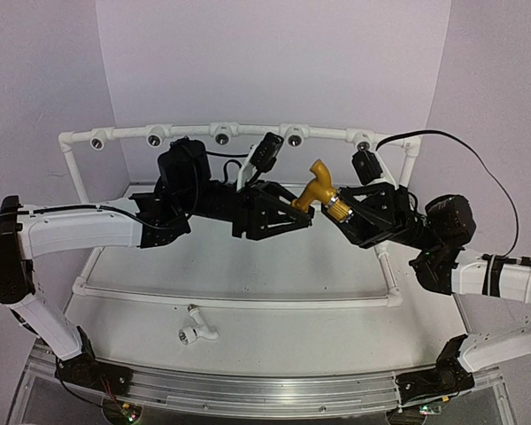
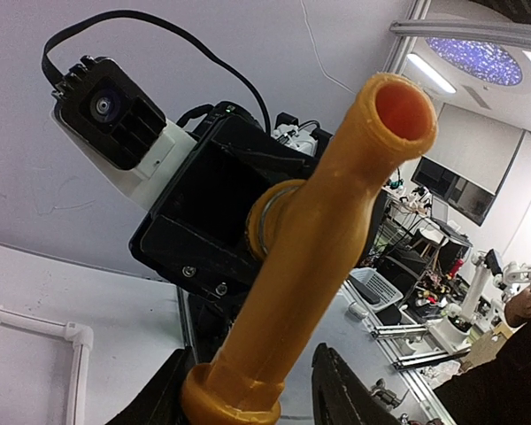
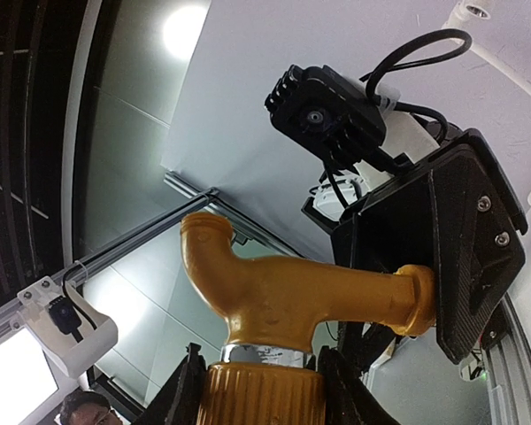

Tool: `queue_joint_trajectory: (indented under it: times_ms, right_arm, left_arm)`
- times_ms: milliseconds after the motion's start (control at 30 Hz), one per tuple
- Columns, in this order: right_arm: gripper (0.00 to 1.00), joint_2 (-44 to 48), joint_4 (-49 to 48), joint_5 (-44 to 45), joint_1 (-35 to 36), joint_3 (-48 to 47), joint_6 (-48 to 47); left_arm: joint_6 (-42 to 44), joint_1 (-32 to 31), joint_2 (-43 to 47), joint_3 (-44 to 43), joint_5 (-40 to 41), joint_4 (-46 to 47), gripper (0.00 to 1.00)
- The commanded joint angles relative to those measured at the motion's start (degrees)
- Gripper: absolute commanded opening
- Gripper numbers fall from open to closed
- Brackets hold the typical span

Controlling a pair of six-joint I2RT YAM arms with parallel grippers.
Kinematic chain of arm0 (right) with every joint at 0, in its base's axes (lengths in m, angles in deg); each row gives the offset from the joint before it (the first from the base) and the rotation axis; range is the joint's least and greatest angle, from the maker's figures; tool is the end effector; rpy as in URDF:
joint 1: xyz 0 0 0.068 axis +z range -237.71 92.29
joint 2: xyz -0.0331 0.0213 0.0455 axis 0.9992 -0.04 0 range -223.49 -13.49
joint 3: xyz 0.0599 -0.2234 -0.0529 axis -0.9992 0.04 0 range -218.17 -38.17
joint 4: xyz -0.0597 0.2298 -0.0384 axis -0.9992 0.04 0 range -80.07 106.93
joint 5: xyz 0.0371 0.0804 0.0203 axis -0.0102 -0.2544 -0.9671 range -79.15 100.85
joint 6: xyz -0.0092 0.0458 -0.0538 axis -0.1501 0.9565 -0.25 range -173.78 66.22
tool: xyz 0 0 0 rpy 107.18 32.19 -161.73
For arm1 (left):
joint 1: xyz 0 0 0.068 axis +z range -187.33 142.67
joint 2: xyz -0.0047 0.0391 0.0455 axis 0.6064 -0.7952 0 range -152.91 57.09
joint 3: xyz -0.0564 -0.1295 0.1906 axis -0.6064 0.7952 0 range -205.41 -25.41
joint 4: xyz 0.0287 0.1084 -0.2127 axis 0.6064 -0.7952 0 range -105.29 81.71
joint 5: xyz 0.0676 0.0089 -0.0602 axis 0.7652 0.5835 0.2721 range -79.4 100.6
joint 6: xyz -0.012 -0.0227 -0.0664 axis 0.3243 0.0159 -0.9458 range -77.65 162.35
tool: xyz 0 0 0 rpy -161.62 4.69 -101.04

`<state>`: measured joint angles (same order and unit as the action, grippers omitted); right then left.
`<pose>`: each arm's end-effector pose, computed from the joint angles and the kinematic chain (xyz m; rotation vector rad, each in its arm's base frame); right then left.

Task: Install the water faucets
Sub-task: Pass from the right arm to the left, then pass from the left arm to the right

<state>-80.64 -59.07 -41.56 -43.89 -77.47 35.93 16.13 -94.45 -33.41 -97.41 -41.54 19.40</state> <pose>0.1404 0.1993 0.3441 -0.6465 1.4282 2.3577 0.1569 -0.3278 0.3445 1.2547 1.2397 -1.7533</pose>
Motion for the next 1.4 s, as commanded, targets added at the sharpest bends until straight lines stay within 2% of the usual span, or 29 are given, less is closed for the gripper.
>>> queue_joint_trajectory:
  times_ms: [0, 33, 200, 267, 300, 367, 400, 433, 467, 500, 533, 567, 633, 700, 833, 900, 1000, 1100, 1267, 1367]
  right_arm:
    - [0.0, 1.4, -3.6, 0.4, 0.1, -0.4, -0.4]
    - [0.0, 1.3, -3.6, 0.5, 0.2, -0.4, -0.4]
    - [0.0, 1.4, -3.6, 0.6, 0.2, -0.2, -0.7]
    - [0.01, 1.6, -3.5, 0.6, 0.2, 0.4, -1.3]
    - [0.06, 1.9, -3.4, 0.8, 0.3, 0.8, -2.0]
    - [0.33, 3.0, -0.3, 0.3, 0.2, 2.1, -5.1]
    - [0.43, 4.3, 4.8, -0.2, 0.2, 2.5, -7.9]
    - [0.51, 5.9, 14.0, -0.2, 0.2, 2.0, -14.6]
    - [0.59, 7.8, 26.3, 0.7, 0.3, 0.6, -22.9]
    - [0.65, 9.9, 42.6, 3.1, 0.2, -1.8, -32.5]
    - [0.72, 11.6, 58.2, 8.7, 0.3, -3.9, -39.7]
    - [0.78, 12.6, 69.1, 14.2, 0.3, -6.1, -47.0]
    - [0.88, 15.4, 77.7, 21.0, 0.3, -7.5, -55.0]
    - [0.98, 18.6, 80.3, 26.6, 0.2, -6.7, -58.3]
    - [0.98, 23.9, 79.8, 33.8, 0.2, -6.5, -59.7]
    - [0.98, 23.2, 80.2, 31.0, 0.2, -9.0, -62.5]
    - [0.98, 16.3, 85.3, 24.3, 0.3, -16.0, -66.3]
    - [0.88, 8.2, 90.7, 19.1, 0.3, -23.7, -68.4]
    - [0.87, 1.3, 91.3, 17.4, 1.1, -27.9, -70.9]
    - [0.8, -1.7, 91.2, 15.0, 1.4, -29.8, -72.3]
  left_arm:
    - [-0.6, -0.3, 1.9, -3.8, -0.3, 3.0, 0.52]
    - [-0.8, -0.4, 1.6, -4.0, -0.5, 3.0, 0.52]
    - [-1.1, -0.3, 1.5, -4.5, -0.8, 3.1, 0.35]
    - [-0.9, -0.4, 2.2, -4.2, -0.1, 3.2, 0.23]
    - [-0.7, -0.4, 2.6, -3.7, 0.4, 3.2, 0.16]
    - [0.3, -0.3, 3.8, -1.9, 2.6, 3.2, 0.04]
    - [0.7, -0.3, 4.7, -0.7, 3.7, 3.1, 0.01]
    - [1.0, -0.2, 5.4, 0.4, 4.7, 2.9, 0.0]
    - [1.2, -0.2, 6.1, 1.4, 5.6, 2.5, 0.0]
    - [1.4, -0.1, 6.8, 2.3, 6.5, 1.7, 0.0]
    - [1.4, 0.0, 7.5, 2.9, 7.3, 0.3, 0.0]
    - [1.5, 0.1, 8.0, 3.3, 8.4, -1.0, 0.0]
    - [2.4, 0.1, 8.8, 3.6, 11.5, -6.7, 0.0]
    - [3.4, 0.1, 9.3, 3.7, 14.7, -11.5, 0.0]
    - [5.3, 0.0, 9.4, 3.3, 19.6, -20.4, 0.0]
    - [6.0, 0.1, 9.2, 2.7, 21.4, -23.3, 0.0]
    - [6.9, 0.1, 8.5, 1.9, 22.9, -26.7, 0.0]
    - [8.0, 0.0, 6.8, 0.1, 23.2, -30.4, 0.0]
    - [8.9, 0.0, 5.8, -1.0, 22.6, -33.0, 0.0]
    - [8.9, 0.0, 5.6, -1.0, 22.2, -33.6, 0.0]
